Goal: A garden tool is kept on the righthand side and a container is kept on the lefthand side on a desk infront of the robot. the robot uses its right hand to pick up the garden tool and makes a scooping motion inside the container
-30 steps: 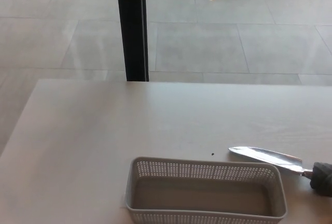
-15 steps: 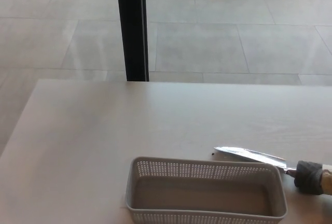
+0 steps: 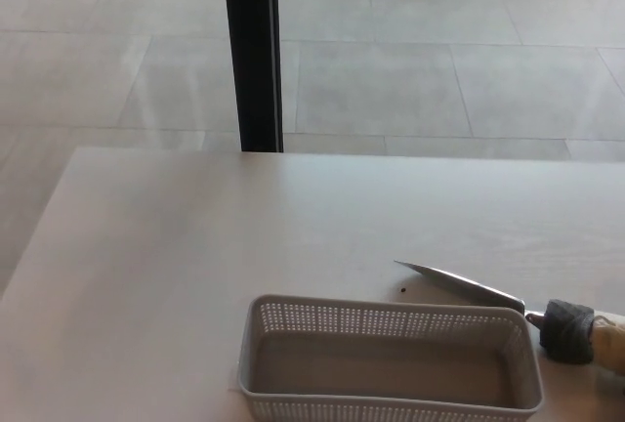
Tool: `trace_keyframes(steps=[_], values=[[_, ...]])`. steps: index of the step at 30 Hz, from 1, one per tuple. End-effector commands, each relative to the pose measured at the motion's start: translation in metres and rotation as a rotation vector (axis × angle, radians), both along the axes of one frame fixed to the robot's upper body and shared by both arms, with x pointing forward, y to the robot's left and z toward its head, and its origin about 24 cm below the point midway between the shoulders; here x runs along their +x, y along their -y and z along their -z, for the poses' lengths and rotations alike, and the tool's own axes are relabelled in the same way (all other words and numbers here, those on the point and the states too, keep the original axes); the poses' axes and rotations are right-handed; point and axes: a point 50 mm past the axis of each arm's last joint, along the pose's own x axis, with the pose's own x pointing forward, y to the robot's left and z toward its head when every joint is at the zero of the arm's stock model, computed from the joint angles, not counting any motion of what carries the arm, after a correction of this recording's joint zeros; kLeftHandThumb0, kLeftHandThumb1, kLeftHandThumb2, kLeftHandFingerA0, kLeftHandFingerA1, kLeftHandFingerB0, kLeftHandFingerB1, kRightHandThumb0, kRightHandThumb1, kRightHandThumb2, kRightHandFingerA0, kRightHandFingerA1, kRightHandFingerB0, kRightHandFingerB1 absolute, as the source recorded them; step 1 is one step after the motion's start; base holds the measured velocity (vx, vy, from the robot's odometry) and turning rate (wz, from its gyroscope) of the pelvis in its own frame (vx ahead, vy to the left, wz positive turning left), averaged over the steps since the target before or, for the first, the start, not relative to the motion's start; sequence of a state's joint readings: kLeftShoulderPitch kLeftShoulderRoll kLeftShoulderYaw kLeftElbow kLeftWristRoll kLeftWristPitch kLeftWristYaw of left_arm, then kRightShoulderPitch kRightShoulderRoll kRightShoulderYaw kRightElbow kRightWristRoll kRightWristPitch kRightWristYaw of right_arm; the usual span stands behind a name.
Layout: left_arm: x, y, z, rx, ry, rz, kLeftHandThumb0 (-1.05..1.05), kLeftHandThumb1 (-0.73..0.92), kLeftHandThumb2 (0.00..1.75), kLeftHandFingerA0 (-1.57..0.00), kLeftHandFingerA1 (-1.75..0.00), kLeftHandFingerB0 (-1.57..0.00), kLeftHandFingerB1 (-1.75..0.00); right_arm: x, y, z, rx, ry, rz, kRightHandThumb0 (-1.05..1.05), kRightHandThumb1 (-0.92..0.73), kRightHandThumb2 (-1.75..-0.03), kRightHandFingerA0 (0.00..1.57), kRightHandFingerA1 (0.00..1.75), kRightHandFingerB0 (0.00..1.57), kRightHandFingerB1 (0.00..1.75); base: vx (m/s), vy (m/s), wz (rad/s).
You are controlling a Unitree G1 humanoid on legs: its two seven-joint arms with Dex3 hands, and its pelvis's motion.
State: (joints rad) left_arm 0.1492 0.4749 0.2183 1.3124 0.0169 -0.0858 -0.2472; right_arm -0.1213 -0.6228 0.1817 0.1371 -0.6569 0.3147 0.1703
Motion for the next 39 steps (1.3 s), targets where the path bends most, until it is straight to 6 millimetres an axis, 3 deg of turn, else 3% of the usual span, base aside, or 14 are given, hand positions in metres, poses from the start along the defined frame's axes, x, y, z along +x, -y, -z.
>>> trace_keyframes(steps=[1,12,13,20,23,24,25,27,29,30,31,32,35,39], values=[[-0.004,-0.009,-0.006,0.029,-0.008,-0.039,-0.67,0.02,1.05,-0.86,-1.01,-0.79,-0.91,-0.014,0.02,-0.028,0.113,-0.333,-0.028,-1.05,-0.66,-0.61,0.0,0.0,0.0,0.0,0.0,0.0,0.0],[-0.004,-0.009,-0.007,0.034,-0.004,-0.021,-0.69,0.02,1.08,-0.86,-1.01,-0.8,-0.92,-0.037,0.055,-0.084,0.264,-0.13,0.05,-0.98,-0.71,-0.62,0.0,0.0,0.0,0.0,0.0,0.0,0.0],[-0.004,-0.009,-0.007,0.035,-0.014,0.003,-0.78,0.1,1.09,-0.92,-1.03,-0.79,-0.9,-0.045,0.066,-0.095,0.354,-0.03,0.113,-1.01,-0.58,-0.96,0.0,0.14,0.0,0.0,0.0,0.0,0.0],[-0.001,-0.01,-0.007,0.02,-0.01,-0.001,-0.63,0.02,1.13,-0.84,-1.02,-0.8,-0.91,-0.093,0.117,-0.123,0.549,0.251,0.328,-0.99,-0.59,-0.98,0.0,0.12,0.09,0.03,0.0,0.0,0.0],[0.001,-0.009,-0.007,0.017,0.009,-0.027,-0.66,0.01,1.04,-0.88,-1.0,-0.81,-0.92,-0.138,0.156,-0.112,0.671,0.458,0.529,-0.86,-0.56,-0.97,0.03,0.23,0.05,0.22,0.0,0.0,0.0],[0.0,-0.009,-0.006,0.006,0.013,-0.031,-0.68,0.01,1.03,-0.89,-1.0,-0.82,-0.92,-0.162,0.173,-0.095,0.755,0.553,0.66,-0.84,-0.7,-0.62,0.04,0.43,0.08,0.29,0.0,0.0,0.0],[-0.001,-0.008,-0.006,0.003,0.006,-0.022,-0.71,0.03,1.05,-0.89,-0.99,-0.82,-0.91,-0.179,0.182,-0.08,0.792,0.621,0.795,-0.78,-0.52,-0.93,0.02,0.44,0.08,0.31,0.0,0.0,0.0],[-0.001,-0.008,-0.006,0.012,-0.009,0.011,-0.71,0.03,1.06,-0.91,-0.99,-0.84,-0.91,-0.197,0.19,-0.058,0.878,0.736,0.932,-0.64,-0.47,-0.88,0.0,0.41,0.05,0.38,0.0,0.0,0.0],[-0.002,-0.008,-0.006,0.016,-0.013,0.027,-0.71,0.03,1.06,-0.91,-0.99,-0.84,-0.91,-0.203,0.193,-0.049,0.924,0.787,0.978,-0.64,-0.47,-0.88,0.0,0.41,0.05,0.38,0.0,0.0,0.0],[-0.003,-0.007,-0.006,0.016,-0.019,0.021,-0.71,0.05,1.05,-0.88,-0.98,-0.82,-0.9,-0.209,0.192,-0.042,0.915,0.813,1.023,-0.6,-0.69,-0.61,0.05,0.5,0.1,0.3,0.0,0.0,0.0],[-0.004,-0.007,-0.005,0.012,-0.02,0.019,-0.72,0.05,1.05,-0.86,-0.99,-0.8,-0.91,-0.216,0.191,-0.031,0.953,0.875,1.063,-0.51,-0.48,-0.9,0.0,0.51,0.02,0.42,0.0,0.0,0.0],[-0.006,-0.006,-0.004,0.016,-0.017,-0.002,-0.68,0.04,1.08,-0.87,-1.0,-0.78,-0.91,-0.225,0.193,-0.012,1.028,0.959,1.145,-0.45,-0.71,-0.62,0.0,0.4,0.06,0.35,0.0,0.0,0.0],[-0.011,-0.002,-0.001,0.012,-0.03,-0.001,-0.68,0.07,1.07,-0.92,-1.03,-0.75,-0.9,-0.236,0.192,0.018,1.099,1.051,1.251,-0.51,-0.59,-0.8,0.0,0.52,0.02,0.45,0.0,0.0,0.0],[-0.012,-0.004,-0.003,0.014,-0.01,-0.03,-0.75,0.11,1.13,-0.99,-1.09,-0.79,-0.94,-0.246,0.174,0.064,1.118,1.046,1.405,-0.41,-0.69,-0.61,0.09,0.71,0.07,0.39,0.0,0.0,0.0]])
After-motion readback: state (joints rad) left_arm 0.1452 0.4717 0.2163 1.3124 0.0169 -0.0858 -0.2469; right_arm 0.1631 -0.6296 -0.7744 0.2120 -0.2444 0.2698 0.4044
